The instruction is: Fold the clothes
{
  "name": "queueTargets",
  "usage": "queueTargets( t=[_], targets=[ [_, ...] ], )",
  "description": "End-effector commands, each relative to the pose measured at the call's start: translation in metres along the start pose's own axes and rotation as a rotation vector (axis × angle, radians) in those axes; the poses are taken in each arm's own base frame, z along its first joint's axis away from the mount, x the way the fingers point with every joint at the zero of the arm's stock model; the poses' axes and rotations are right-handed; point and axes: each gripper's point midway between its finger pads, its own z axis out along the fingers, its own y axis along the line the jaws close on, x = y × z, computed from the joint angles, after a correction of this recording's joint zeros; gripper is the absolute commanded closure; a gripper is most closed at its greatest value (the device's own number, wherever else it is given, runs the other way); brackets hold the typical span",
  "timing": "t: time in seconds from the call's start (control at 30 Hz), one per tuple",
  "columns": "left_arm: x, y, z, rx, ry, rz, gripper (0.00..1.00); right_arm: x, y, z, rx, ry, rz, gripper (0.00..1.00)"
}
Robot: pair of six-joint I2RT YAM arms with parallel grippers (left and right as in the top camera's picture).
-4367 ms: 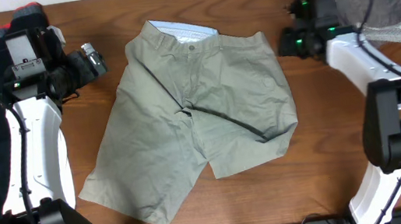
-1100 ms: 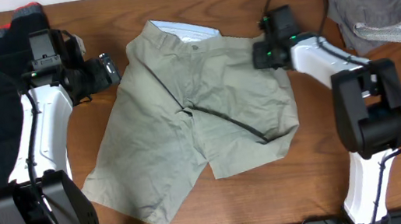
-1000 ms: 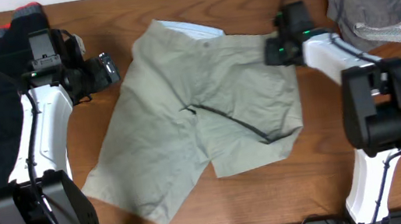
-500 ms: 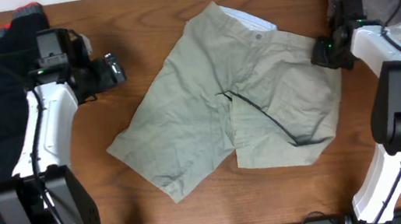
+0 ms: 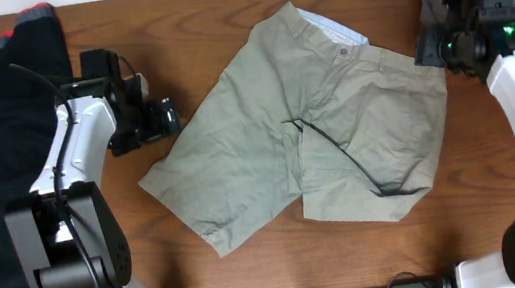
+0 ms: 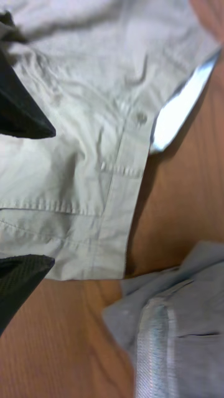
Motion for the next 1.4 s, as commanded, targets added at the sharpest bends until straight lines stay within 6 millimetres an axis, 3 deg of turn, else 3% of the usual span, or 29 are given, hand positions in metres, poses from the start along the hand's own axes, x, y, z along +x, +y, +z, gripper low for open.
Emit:
queueTargets(
  t=[0.0,0.17,0.4,0.67,0.77,0.83,0.93,0.97,1.27,1.37],
  targets=[
    [0.011,0.004,0.005,-0.011,0.047,0.110,0.04,0.004,0.011,-0.001,-0.023,0.009,-0.056,0.40],
    [0.022,0.005,0.004,-0.010,0.092,0.151,0.17,0.006,0.020,-0.001,-0.037,0.015,-0.075,0.39],
    [0.028,0.008,0.013,-0.009,0.122,0.173,0.17,0.007,0.033,0.000,-0.055,0.009,-0.100,0.38],
    [0.031,0.013,0.045,-0.008,0.176,0.170,0.20,0.003,0.038,0.000,-0.065,-0.012,-0.110,0.30],
    [0.031,0.012,0.053,-0.008,0.184,0.177,0.36,0.003,0.038,0.000,-0.065,-0.011,-0.110,0.30],
    [0.030,0.009,0.054,-0.007,0.180,0.185,0.59,0.003,0.038,0.000,-0.065,-0.012,-0.110,0.29],
    [0.028,0.005,0.055,-0.005,0.168,0.198,0.82,0.002,0.038,0.000,-0.065,-0.014,-0.110,0.30],
    [0.026,0.004,0.056,-0.005,0.159,0.200,0.94,0.002,0.038,0.000,-0.065,-0.015,-0.110,0.29],
    [-0.013,-0.012,0.061,0.009,-0.005,0.190,0.94,-0.002,0.039,0.000,-0.067,-0.028,-0.110,0.30],
    [-0.043,-0.014,0.057,0.009,-0.122,0.210,0.94,-0.002,0.039,0.000,-0.068,-0.031,-0.111,0.30]
  ],
)
